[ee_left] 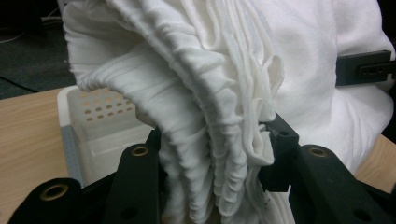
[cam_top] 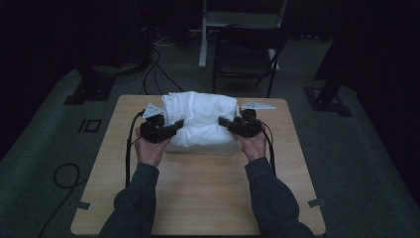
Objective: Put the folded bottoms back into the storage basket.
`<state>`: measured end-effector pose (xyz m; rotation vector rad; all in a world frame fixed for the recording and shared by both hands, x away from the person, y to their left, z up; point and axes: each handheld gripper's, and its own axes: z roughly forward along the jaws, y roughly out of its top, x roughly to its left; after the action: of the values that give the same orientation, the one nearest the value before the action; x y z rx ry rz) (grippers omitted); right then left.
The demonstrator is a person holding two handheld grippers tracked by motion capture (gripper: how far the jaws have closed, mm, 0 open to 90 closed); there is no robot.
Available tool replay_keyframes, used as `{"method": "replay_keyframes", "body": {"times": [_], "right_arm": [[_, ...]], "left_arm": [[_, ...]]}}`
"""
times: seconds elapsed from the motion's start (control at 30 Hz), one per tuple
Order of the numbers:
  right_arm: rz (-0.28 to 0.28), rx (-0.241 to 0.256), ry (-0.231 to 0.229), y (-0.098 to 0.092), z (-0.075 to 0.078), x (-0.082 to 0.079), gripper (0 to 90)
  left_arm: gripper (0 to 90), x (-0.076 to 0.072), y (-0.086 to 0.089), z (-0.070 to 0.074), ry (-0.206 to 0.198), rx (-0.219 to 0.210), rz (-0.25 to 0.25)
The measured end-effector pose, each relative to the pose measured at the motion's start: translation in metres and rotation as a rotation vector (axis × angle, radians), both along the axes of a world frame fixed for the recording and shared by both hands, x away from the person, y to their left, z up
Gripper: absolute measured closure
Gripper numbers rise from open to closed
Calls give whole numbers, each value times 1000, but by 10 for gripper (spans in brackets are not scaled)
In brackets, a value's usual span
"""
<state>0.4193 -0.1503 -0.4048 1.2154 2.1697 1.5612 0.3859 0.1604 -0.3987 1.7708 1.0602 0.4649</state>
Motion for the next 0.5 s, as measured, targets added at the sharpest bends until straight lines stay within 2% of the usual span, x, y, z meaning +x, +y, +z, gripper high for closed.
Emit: {"method": "replay_keyframes", "body": {"times": [0.5], "right_arm": [[-52,24,46,-3,-12,22,655]], "left_arm": [[586,33,-9,-10,1,39,10]]}}
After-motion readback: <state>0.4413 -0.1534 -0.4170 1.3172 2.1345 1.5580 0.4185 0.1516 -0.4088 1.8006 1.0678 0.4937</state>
